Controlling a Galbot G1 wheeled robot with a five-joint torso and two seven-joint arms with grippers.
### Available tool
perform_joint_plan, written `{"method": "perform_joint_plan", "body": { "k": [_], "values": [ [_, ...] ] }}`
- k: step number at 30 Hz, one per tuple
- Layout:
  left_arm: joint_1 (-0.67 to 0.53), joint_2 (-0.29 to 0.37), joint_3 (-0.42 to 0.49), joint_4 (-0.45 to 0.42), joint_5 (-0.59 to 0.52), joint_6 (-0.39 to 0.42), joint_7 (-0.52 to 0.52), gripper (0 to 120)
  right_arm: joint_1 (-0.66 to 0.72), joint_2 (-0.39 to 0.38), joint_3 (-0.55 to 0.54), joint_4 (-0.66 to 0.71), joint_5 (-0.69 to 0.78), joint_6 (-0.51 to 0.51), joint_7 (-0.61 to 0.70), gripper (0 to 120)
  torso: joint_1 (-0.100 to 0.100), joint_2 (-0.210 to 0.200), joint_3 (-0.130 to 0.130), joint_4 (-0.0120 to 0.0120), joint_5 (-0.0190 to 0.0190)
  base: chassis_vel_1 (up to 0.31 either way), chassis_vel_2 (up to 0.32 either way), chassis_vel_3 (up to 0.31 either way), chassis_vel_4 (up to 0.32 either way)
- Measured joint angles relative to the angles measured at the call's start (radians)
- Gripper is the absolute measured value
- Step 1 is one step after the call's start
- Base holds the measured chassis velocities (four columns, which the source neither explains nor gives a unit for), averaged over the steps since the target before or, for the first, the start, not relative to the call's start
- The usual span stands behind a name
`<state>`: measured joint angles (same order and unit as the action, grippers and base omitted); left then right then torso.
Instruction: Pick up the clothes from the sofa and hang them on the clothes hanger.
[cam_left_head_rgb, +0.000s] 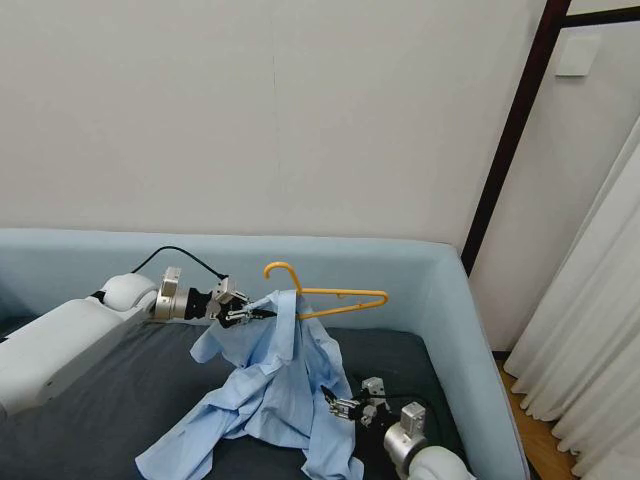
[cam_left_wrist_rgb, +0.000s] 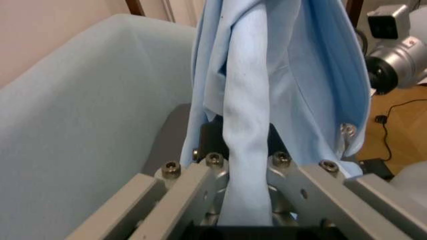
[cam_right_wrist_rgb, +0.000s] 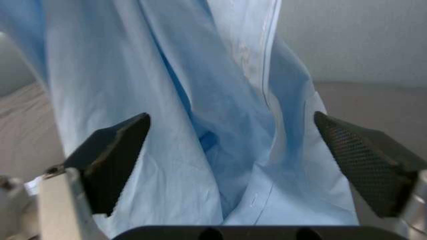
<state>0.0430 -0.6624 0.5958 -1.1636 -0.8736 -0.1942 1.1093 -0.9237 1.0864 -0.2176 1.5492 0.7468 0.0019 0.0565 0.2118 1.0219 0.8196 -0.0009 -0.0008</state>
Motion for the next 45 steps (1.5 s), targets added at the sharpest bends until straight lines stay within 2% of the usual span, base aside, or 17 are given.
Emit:
{"method": "perform_joint_plan", "body": {
  "k": [1, 5, 6, 10, 11, 15, 17, 25, 34, 37, 41, 45],
  "values": [
    [0.000, 0.000, 0.000, 0.000, 0.000, 0.000, 0.000, 1, 0.000, 0.000, 0.000, 0.000, 0.000, 0.000, 0.000, 90, 0.000, 0.000, 0.000, 0.0000, 0.0000, 0.000, 0.000, 0.000, 0.000],
    [-0.005, 0.005, 0.005, -0.024, -0.009, 0.016, -0.001, 1, 0.017, 0.039, -0.003, -0.035, 0.001, 0.014, 0.050, 71, 0.000, 0.000, 0.000, -0.0004, 0.0002, 0.000, 0.000, 0.000, 0.000],
    [-0.005, 0.005, 0.005, -0.024, -0.009, 0.016, -0.001, 1, 0.017, 0.039, -0.003, -0.035, 0.001, 0.014, 0.050, 71, 0.000, 0.000, 0.000, -0.0004, 0.0002, 0.000, 0.000, 0.000, 0.000],
    [-0.007, 0.000, 0.005, -0.021, -0.010, 0.017, -0.001, 1, 0.032, 0.051, -0.014, -0.048, -0.001, 0.027, 0.067, 54, 0.000, 0.000, 0.000, -0.0004, 0.0002, 0.000, 0.000, 0.000, 0.000],
    [-0.007, 0.000, 0.005, -0.021, -0.010, 0.017, -0.001, 1, 0.032, 0.051, -0.014, -0.048, -0.001, 0.027, 0.067, 54, 0.000, 0.000, 0.000, -0.0004, 0.0002, 0.000, 0.000, 0.000, 0.000],
    [-0.002, -0.001, -0.005, -0.004, -0.005, 0.013, 0.003, 1, 0.042, 0.047, -0.027, -0.055, -0.005, 0.033, 0.073, 36, 0.000, 0.000, 0.000, -0.0003, 0.0003, 0.000, 0.000, 0.000, 0.000],
    [0.002, -0.002, -0.007, 0.001, -0.003, 0.011, 0.004, 1, 0.043, 0.044, -0.033, -0.057, -0.008, 0.036, 0.072, 32, 0.000, 0.000, 0.000, -0.0003, 0.0002, 0.000, 0.000, 0.000, 0.000],
    [0.023, -0.013, -0.030, 0.018, 0.005, 0.005, 0.009, 1, 0.057, 0.040, -0.043, -0.068, -0.006, 0.046, 0.065, 0, 0.000, 0.000, 0.000, -0.0003, 0.0003, 0.000, 0.000, 0.000, 0.000],
    [0.034, -0.017, -0.042, 0.031, 0.016, -0.016, 0.010, 1, 0.062, 0.015, -0.046, -0.054, 0.014, 0.058, 0.060, 0, 0.000, 0.000, 0.000, -0.0003, 0.0004, 0.000, 0.000, 0.000, 0.000],
    [0.034, -0.026, -0.054, 0.057, 0.055, -0.039, 0.034, 1, 0.066, -0.009, -0.045, -0.040, 0.026, 0.057, 0.053, 0, 0.000, 0.000, 0.000, -0.0002, 0.0005, 0.000, 0.000, 0.000, 0.000],
    [0.029, -0.040, -0.066, 0.121, 0.115, -0.090, 0.075, 1, 0.116, -0.074, -0.047, -0.005, 0.075, 0.034, 0.048, 0, 0.000, 0.000, 0.000, -0.0004, 0.0003, 0.000, 0.000, 0.000, 0.000],
    [0.035, -0.033, -0.073, 0.117, 0.126, -0.111, 0.093, 1, 0.186, -0.138, -0.064, 0.020, 0.149, 0.011, 0.047, 0, 0.000, 0.000, 0.000, -0.0001, 0.0003, 0.000, 0.000, 0.000, 0.000]
  ]
}}
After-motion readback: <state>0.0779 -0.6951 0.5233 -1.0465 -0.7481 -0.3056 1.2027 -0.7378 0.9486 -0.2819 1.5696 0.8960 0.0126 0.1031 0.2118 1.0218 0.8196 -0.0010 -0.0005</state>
